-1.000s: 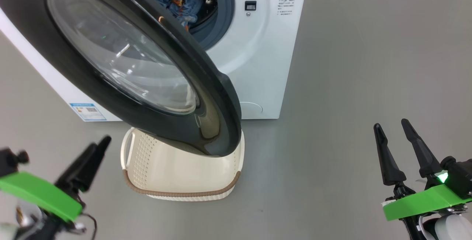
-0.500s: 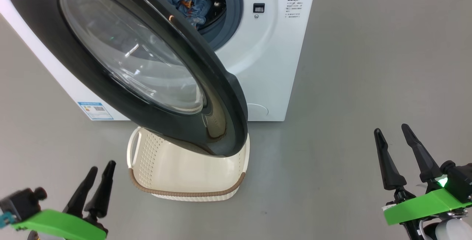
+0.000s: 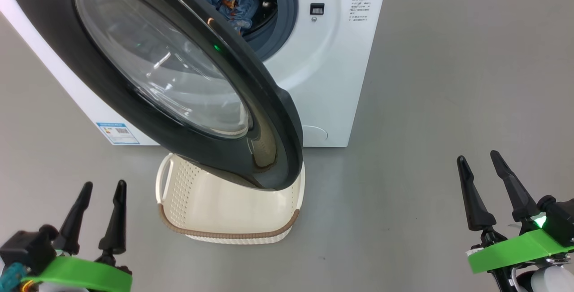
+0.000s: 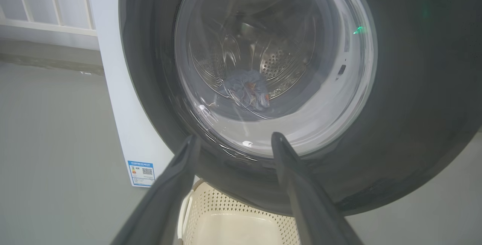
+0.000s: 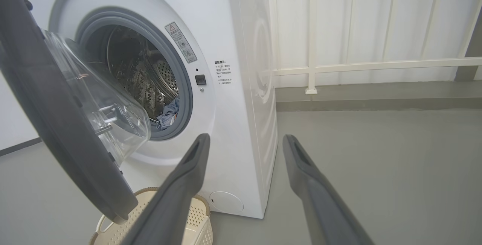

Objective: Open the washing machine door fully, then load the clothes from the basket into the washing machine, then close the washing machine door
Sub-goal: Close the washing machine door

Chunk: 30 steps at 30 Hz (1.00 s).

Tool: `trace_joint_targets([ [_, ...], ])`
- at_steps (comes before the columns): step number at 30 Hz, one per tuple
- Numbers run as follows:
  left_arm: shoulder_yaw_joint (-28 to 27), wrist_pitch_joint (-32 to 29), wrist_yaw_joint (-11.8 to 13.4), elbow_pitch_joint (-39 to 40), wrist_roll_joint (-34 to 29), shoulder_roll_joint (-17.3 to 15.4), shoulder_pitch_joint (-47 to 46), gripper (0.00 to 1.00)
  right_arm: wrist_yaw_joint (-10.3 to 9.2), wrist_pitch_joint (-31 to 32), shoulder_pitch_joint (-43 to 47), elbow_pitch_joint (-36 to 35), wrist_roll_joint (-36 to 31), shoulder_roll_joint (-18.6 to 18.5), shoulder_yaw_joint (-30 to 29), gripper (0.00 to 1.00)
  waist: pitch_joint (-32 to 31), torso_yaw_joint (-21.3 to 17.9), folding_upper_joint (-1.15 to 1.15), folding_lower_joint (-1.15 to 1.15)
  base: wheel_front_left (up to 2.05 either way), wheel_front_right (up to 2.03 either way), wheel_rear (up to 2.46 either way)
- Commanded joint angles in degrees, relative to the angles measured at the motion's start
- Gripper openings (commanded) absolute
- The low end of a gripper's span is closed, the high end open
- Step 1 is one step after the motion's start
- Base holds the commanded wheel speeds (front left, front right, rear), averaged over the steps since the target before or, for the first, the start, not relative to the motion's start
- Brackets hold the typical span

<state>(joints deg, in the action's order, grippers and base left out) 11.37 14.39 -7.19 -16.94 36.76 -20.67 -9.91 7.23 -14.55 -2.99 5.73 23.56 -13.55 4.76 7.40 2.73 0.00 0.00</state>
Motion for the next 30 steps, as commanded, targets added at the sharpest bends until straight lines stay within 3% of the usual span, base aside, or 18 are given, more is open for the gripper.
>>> trace_joint_targets([
  [1,-3.30,0.60,-0.30,1.99,-2.28,-1.04,-0.27,1.00,0.25,-0.45,-0.12,-1.18,-0.50,-1.01,0.70,1.00,-0.02,-0.03,0.00,0.00,0.00,0.00,0.00],
  [7,-9.05,0.60,-0.30,5.41,-12.16,4.22,2.81,1.00,0.25,-0.45,-0.18,-1.16,-0.51,-1.00,0.61,1.00,-0.01,-0.14,0.00,0.00,0.00,0.00,0.00],
  [14,-11.95,0.61,-0.30,5.24,-16.22,7.69,5.18,1.00,0.25,-0.45,-0.64,-1.04,-0.50,-0.84,0.73,1.00,0.24,-0.64,0.00,0.00,0.00,0.00,0.00],
  [30,-12.99,0.61,-0.30,4.54,-18.67,9.20,6.06,1.00,0.25,-0.45,-0.70,-0.89,-0.58,-0.76,0.46,1.00,0.01,-0.66,0.00,0.00,0.00,0.00,0.00],
])
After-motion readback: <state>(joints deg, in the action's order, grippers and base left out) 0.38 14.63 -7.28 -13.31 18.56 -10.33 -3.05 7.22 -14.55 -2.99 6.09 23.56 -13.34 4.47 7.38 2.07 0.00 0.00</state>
